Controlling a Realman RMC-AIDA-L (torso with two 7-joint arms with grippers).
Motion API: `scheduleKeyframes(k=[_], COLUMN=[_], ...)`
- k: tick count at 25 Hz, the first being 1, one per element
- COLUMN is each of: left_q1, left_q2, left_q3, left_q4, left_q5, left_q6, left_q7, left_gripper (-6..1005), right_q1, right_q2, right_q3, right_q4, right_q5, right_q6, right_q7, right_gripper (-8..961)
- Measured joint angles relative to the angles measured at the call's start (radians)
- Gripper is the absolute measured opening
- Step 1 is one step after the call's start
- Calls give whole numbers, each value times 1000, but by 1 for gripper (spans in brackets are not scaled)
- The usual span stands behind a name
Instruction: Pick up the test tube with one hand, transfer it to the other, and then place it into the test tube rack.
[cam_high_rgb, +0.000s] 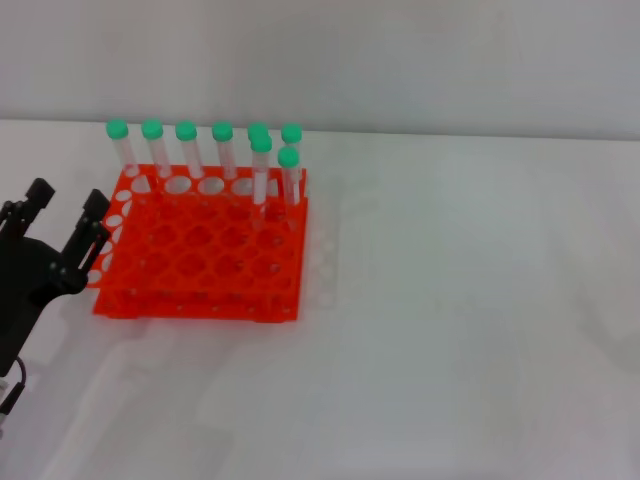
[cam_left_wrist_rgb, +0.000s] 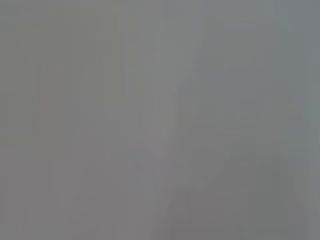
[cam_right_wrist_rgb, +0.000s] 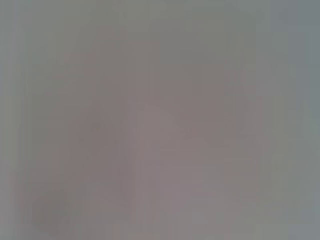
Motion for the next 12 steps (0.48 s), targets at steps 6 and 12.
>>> scheduleKeyframes(k=[6, 12], left_q1=[-2, -12], left_q2=[-5, -6], left_q3=[2, 3], left_q4=[-9, -10], left_q5=[-23, -23], left_q6=[19, 25], left_q7=[1, -5], left_gripper=[678, 678], right_q1=[-38, -46], right_q2=[0, 0], right_q3=[129, 151], right_q4=[117, 143], right_q5=[4, 10], right_q6=[55, 52], right_q7=[-138, -144], right_gripper=[868, 868])
